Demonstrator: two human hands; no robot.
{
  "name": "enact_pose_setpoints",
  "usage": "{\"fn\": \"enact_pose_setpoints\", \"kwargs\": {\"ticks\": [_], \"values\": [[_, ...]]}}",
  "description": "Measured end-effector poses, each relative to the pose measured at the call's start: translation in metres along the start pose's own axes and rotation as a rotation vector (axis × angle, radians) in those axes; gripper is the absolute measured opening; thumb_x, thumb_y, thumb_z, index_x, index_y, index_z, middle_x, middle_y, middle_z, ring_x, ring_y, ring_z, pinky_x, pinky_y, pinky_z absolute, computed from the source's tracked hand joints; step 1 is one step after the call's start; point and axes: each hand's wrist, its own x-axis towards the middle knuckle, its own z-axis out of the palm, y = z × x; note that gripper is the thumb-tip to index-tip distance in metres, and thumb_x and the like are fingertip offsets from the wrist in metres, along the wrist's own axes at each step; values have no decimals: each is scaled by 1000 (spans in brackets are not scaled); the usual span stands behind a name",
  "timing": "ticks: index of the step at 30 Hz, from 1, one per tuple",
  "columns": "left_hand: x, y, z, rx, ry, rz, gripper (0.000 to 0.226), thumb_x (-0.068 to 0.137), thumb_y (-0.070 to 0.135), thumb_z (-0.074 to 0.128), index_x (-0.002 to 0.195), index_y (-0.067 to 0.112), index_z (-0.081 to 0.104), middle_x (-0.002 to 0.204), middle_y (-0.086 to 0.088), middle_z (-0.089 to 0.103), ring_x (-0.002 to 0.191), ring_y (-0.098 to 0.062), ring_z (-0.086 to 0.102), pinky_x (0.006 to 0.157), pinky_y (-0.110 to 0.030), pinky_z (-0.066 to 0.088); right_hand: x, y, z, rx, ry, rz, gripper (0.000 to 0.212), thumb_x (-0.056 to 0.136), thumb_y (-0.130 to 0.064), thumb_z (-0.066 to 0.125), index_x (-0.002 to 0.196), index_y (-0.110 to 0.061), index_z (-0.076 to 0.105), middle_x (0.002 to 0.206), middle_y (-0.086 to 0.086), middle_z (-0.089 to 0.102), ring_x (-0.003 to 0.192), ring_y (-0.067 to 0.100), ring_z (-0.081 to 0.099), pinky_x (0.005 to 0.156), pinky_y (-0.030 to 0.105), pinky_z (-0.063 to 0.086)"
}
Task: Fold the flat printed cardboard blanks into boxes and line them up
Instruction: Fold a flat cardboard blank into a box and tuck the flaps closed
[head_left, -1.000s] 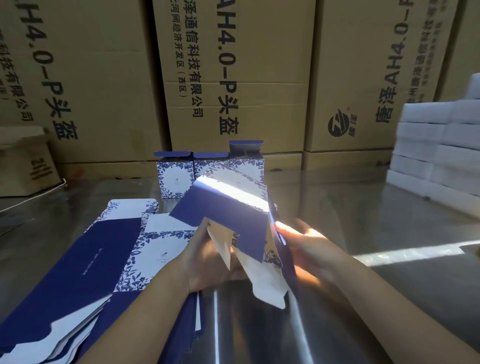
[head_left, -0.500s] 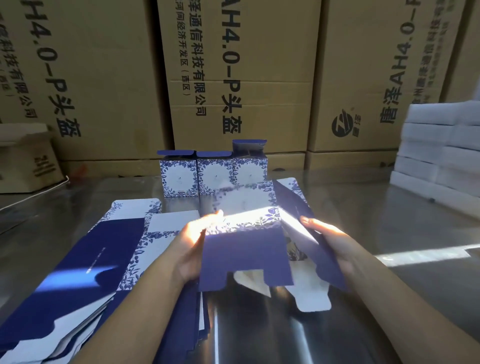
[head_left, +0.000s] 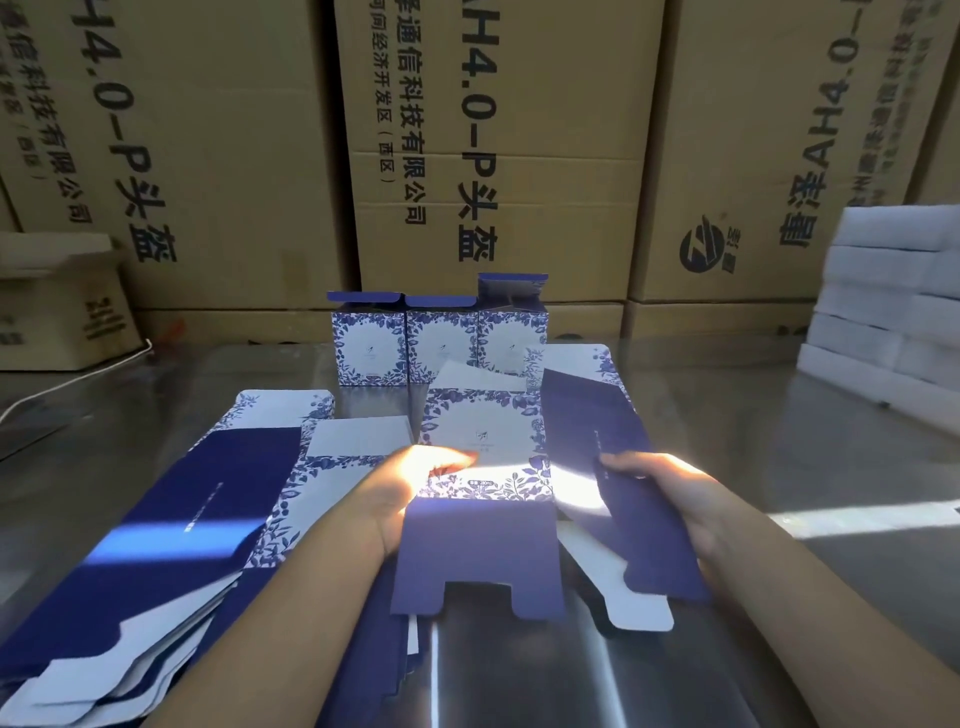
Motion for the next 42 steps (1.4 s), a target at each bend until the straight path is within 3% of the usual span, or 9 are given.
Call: {"fn": "enact_pose_setpoints", "kwargs": {"ticks": [4,9,12,21,27,32,35,38,42], "values": [[1,1,-2,68,14,-16,17,91,6,53,94,2,69,115,-18,65,112,-32,57,104,-40,40,1,0,0,-9,13,-1,14,56,-23,80,55,-11,73,67,13,70,51,28,66,46,29,51],[-4,5,1,147,29,29,19,90,9,58,106,0,59,104,-8,57,72,-13,61,55,-20,53,1,-1,1,-1,29,-15,17,59,-19,80,70,-8,73,72,16,72,54,29,68,45,30,51],[-5,3,1,214,89,16,10,85,17,65,86,7,67,107,-3,63,97,-21,58,92,-35,46,0,-1,1,-12,59,-28,18,68,-16,78,82,-7,71,76,16,73,56,29,69,45,31,52],[-2,0,2,242,118,70,7,84,15,66,82,9,65,92,1,61,85,-10,52,66,-22,36,-4,-2,4,-36,119,-64,11,74,-10,76,81,-5,69,69,13,72,51,26,69,39,28,50],[-2,0,-2,127,78,30,7,83,18,65,83,12,68,106,-7,61,104,-27,55,93,-37,44,-5,-2,6,-48,93,-58,13,70,-16,78,77,-8,69,69,12,72,52,26,68,42,27,50],[-5,2,0,-66,10,-38,22,81,17,64,61,15,74,88,-9,65,57,-24,64,52,-27,49,-9,-3,8,-25,50,-105,29,43,-34,83,65,-17,73,69,9,70,53,24,66,48,27,50],[-9,6,-1,-199,-61,-120,12,73,15,64,72,4,70,69,-14,67,50,-27,63,51,-27,51,-4,-1,12,-20,98,-292,46,64,-22,82,106,-23,61,81,1,73,67,18,71,52,26,52],[-10,7,-5,-251,-89,-140,21,57,23,69,67,4,72,63,-14,66,47,-28,62,52,-27,52,-2,5,16,-457,307,-693,64,83,-14,69,136,-37,42,138,-11,49,120,4,50,95,20,40],[-13,13,-4,-341,4,-180,48,55,41,79,94,16,69,79,-7,67,75,-27,69,70,-34,53,-3,15,30,-896,175,-1049,51,94,-7,53,128,-44,47,147,-21,28,133,-5,25,105,4,13]]}}
